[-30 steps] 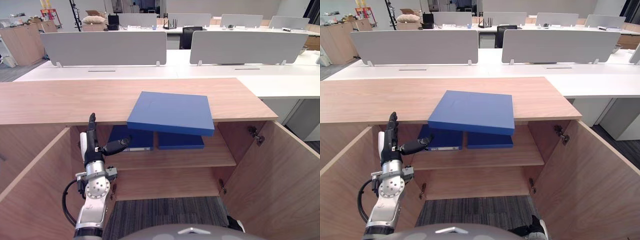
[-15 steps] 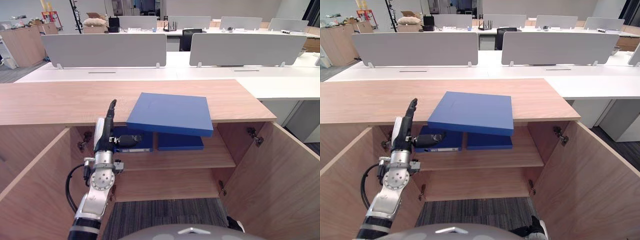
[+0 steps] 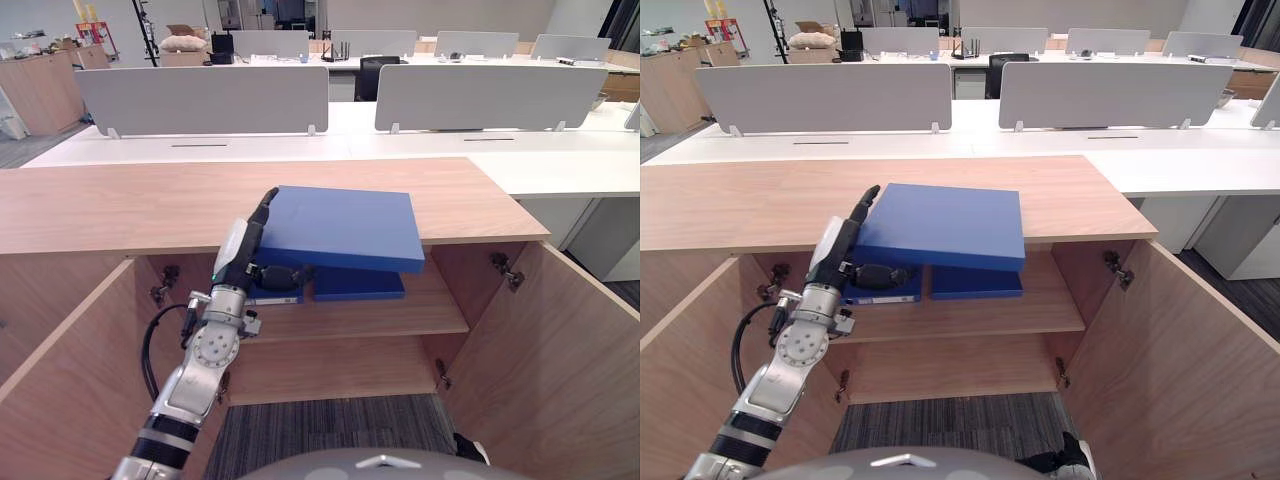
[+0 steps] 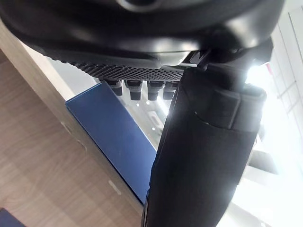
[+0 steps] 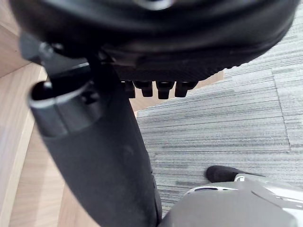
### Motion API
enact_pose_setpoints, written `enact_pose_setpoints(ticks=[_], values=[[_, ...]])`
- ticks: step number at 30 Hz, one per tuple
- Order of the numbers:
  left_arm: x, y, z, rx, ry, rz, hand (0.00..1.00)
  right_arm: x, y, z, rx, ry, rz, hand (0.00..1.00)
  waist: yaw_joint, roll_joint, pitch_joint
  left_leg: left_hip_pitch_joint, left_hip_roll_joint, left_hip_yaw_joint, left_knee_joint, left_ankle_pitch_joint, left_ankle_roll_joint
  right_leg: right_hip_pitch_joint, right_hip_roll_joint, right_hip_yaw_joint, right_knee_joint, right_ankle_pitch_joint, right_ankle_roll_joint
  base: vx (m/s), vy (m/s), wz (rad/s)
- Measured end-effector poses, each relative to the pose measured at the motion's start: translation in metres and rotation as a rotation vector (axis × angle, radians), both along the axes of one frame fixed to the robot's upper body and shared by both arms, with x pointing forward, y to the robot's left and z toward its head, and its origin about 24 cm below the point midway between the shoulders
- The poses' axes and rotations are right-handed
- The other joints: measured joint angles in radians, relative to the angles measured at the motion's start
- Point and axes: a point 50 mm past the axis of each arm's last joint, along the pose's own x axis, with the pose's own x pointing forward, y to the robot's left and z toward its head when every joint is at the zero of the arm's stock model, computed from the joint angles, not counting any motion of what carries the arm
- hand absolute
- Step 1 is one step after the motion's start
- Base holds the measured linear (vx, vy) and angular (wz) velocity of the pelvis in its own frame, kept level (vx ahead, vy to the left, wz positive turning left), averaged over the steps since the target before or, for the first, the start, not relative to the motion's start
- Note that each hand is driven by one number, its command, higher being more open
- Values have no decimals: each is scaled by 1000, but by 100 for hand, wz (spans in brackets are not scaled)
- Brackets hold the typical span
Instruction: Walk over to the cabinet, pick up the folder, carry it to the office cabinet, place the folder inside the office cabinet, then close the office cabinet door
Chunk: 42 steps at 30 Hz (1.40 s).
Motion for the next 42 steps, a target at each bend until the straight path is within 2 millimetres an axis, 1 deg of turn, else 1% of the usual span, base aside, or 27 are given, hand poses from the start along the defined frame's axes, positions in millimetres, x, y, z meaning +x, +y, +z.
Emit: enact_pose_setpoints(ticks=[5,8,11,14,15,16,17,18,19,20,21,22,23,24,25,26,27,28,31,33,36,39,42], values=[[6,-5,6,117,-22,-71,100,-1,0,0,1,5,0,100,-3,0,0,0,0,-1,0,0,0,0,1,-1,1,-1,0,0,0,0],[16,-7,16,199,-67,-109,100,-1,0,0,6,6,1,100,-8,0,0,-1,0,-1,0,0,0,-1,0,-1,1,-1,0,0,0,0],[27,-5,30,271,-126,-125,100,-1,0,-1,10,7,1,100,-15,0,0,-1,0,-1,0,0,-1,-2,1,-1,0,-1,-1,0,0,0],[38,-1,48,391,-203,-131,100,-2,-1,-1,11,8,-5,100,-15,2,-1,0,0,-1,0,-1,-1,-2,0,2,0,-1,0,0,0,-1],[47,2,69,511,-268,-150,100,-6,-2,-1,18,12,-35,100,0,3,-1,0,1,1,0,-2,-3,-1,1,4,0,-1,0,0,0,-6],[53,13,105,638,-375,-144,100,-8,-2,-1,19,15,-41,100,5,2,-4,-10,1,1,0,-3,-4,-7,0,5,3,-3,2,0,0,-6],[50,20,126,658,-432,-128,100,-8,-2,-1,24,15,-39,100,2,-5,1,-19,1,1,0,-3,-3,-16,-1,6,11,-8,5,0,0,0],[29,32,160,628,-567,-78,100,-7,-2,-1,31,13,-42,100,-11,-3,2,-24,0,0,0,-4,-3,-36,-3,7,38,-21,6,44,-9,-2],[-1,37,179,555,-717,-35,100,-9,-3,-1,31,16,-50,100,-10,-2,1,-17,-1,-1,1,-7,-3,-39,-3,12,50,-27,7,79,-2,-4],[-14,34,183,510,-785,-34,100,-11,-3,-2,31,21,-61,100,-1,-3,-1,-8,-1,-1,1,-11,-3,-33,-3,17,49,-28,6,91,8,-3],[-35,23,179,401,-855,-63,100,-17,-2,-3,38,40,-84,100,19,-12,-8,3,0,-4,7,-21,-6,-18,-3,19,45,-32,3,65,11,3],[-43,16,172,360,-860,-91,100,-19,-1,-4,43,49,-85,100,32,-13,-7,10,-1,-7,11,-26,-10,-7,-4,19,44,-36,0,33,-1,14],[-55,3,157,301,-826,-164,100,-21,4,-5,63,58,-84,100,50,-33,-8,16,-1,-15,19,-36,-9,8,-5,18,45,-47,0,5,-23,16],[-59,-5,144,283,-776,-218,100,-20,8,-6,72,54,-83,100,59,-44,-9,16,0,-18,24,-39,-11,14,-5,17,48,-53,-1,-38,-40,13],[-59,-10,131,297,-705,-257,100,-18,9,-6,76,44,-81,100,62,-50,-9,17,0,-19,25,-46,-13,14,-6,18,53,-60,-1,-99,-44,4],[-53,-10,115,327,-601,-285,100,-11,9,-5,74,18,-74,100,59,-47,-8,13,-1,-21,21,-52,-14,3,-10,21,66,-74,1,-102,-31,0],[-50,-9,111,335,-572,-283,100,-9,9,-4,73,14,-73,100,55,-42,-7,13,-3,-23,19,-52,-13,0,-10,23,68,-74,2,-88,-20,-3],[-46,-5,105,343,-527,-264,100,-9,6,-4,67,15,-73,100,46,-31,-8,12,-6,-28,13,-50,-13,-6,-10,28,70,-74,3,-33,-12,-5],[-42,-3,100,323,-491,-237,100,-17,-1,-4,51,39,-78,100,35,-7,-6,12,-8,-23,6,-40,-12,-19,-8,39,75,-67,5,5,-4,-9],[-42,-5,99,315,-484,-241,100,-20,-2,-4,50,48,-90,100,31,-5,-4,12,-7,-20,7,-37,-7,-18,-6,43,74,-67,5,44,-18,-7],[-42,-11,97,307,-471,-271,100,-19,-4,-4,47,40,-105,100,30,0,-1,11,-5,-17,7,-40,-6,-16,-3,46,69,-67,4,47,-21,-4],[-42,-18,86,299,-426,-316,100,-19,-5,-3,45,40,-109,100,29,4,-1,11,-6,-17,11,-48,-5,-13,-3,48,67,-69,2,13,-7,0],[-37,-22,74,341,-384,-332,100,-19,-5,-3,45,40,-109,100,28,3,-1,11,-6,-16,16,-54,-4,-13,-4,50,67,-73,1,-11,-6,0]])
